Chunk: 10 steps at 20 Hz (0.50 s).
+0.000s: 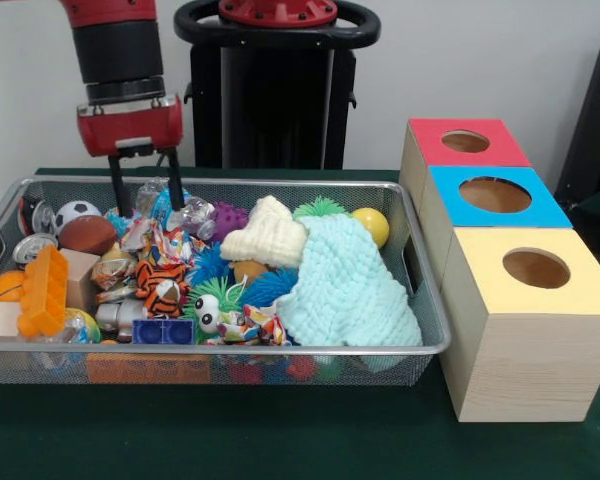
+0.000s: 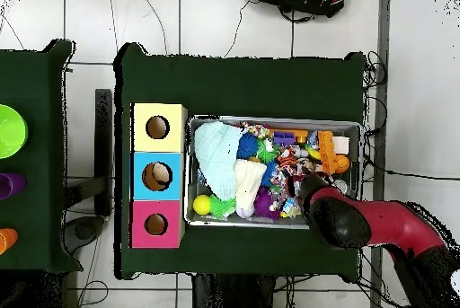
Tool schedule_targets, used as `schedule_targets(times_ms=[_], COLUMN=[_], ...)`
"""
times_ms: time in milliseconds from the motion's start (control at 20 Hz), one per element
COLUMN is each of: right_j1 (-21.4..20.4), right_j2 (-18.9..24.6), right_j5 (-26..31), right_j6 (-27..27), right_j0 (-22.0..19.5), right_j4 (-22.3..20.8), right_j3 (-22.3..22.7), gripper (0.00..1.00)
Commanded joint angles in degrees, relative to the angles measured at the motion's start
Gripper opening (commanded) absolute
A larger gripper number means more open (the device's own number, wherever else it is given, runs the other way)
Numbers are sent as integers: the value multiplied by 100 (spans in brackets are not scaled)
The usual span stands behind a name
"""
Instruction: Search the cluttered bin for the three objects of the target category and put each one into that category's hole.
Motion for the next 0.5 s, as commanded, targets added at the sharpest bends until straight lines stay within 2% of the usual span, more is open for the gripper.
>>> schedule_targets(times_ms=[50,350,500], right_j1=[898,1581,1533], right_j2=[488,486,522], right_j5=[709,915,958], right_j6=[-1986,-2372,-2365], right_j0=[-434,-708,-871], right_j4=[-795,-1196,-1288], right_j3=[-721,-697,-496], gripper=[100,100,100])
